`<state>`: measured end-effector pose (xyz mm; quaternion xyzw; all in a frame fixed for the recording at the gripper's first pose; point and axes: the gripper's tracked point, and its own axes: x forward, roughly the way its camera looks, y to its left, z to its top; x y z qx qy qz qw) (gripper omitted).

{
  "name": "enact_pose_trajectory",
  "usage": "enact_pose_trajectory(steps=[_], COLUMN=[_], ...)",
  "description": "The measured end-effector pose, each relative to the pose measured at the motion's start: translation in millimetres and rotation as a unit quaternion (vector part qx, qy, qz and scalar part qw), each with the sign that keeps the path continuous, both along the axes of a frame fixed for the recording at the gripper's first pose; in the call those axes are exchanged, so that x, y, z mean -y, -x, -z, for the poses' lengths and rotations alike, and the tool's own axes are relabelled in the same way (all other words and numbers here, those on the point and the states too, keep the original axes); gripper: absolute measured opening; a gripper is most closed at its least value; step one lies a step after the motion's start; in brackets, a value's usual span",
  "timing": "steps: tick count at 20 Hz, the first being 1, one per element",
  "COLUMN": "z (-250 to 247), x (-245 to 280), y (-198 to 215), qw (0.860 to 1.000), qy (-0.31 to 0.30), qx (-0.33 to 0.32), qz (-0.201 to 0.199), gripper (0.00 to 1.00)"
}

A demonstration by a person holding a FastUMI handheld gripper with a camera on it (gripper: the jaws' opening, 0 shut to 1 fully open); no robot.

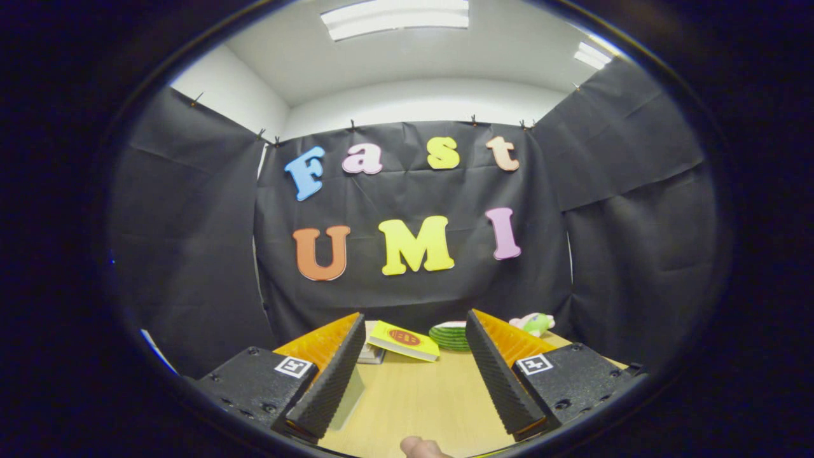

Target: Open the storage box then place both shoes into the box .Put the left shoe in first, then the right shoe, with the right side of both shoes facing outward in a uniform manner.

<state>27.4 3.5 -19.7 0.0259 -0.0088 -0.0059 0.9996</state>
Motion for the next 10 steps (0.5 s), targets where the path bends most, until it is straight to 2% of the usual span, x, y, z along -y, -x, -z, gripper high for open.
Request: enact_pose_trajectory(steps=[10], z=[0.7], x=[6.9], y=[9.1], qw=[1.0], qy=[-0.007], qx=[-0.008], qz=[0.002], gripper=[1.0])
